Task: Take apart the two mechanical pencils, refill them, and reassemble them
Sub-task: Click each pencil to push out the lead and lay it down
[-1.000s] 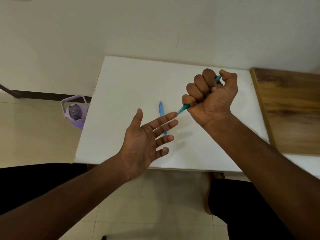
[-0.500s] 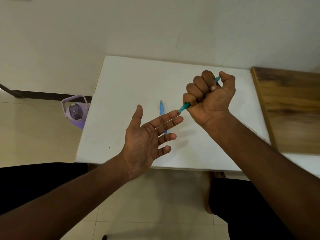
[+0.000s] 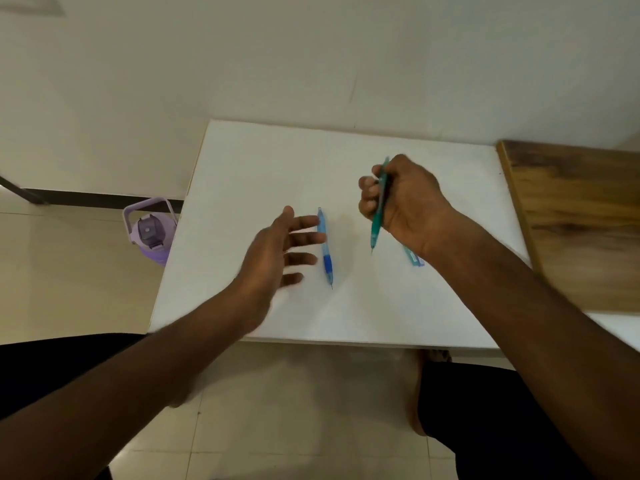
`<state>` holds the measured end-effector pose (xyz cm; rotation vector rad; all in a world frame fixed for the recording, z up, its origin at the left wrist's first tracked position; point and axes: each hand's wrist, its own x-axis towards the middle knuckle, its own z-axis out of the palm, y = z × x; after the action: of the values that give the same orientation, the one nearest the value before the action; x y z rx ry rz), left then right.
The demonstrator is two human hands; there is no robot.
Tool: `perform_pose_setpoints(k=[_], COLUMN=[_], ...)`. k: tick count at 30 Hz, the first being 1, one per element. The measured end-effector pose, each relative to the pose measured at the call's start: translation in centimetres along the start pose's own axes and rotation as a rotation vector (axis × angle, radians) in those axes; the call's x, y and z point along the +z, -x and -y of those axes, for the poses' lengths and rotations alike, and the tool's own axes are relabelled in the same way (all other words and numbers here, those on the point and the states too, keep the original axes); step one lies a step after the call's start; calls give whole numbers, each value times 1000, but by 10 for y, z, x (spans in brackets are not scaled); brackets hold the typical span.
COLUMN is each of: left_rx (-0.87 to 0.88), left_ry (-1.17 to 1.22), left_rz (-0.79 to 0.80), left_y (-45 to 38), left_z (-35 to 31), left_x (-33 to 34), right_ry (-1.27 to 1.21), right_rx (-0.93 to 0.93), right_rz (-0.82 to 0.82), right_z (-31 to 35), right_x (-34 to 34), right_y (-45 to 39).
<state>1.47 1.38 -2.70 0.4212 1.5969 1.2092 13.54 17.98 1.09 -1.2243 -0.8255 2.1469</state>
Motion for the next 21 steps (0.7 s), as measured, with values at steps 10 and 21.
perform_pose_setpoints(k=[10, 21], left_rx=[380, 263], left_ry=[-1384, -1608], left_rz=[-4, 114], left_y=[-15, -21], left_z=[2, 18], left_x=[-36, -35], right_ry=[976, 1213], right_rx=[-168, -286], right_rz=[-117, -231], right_z=[-21, -56], right_x=[-20, -18], right_y=[-12, -28])
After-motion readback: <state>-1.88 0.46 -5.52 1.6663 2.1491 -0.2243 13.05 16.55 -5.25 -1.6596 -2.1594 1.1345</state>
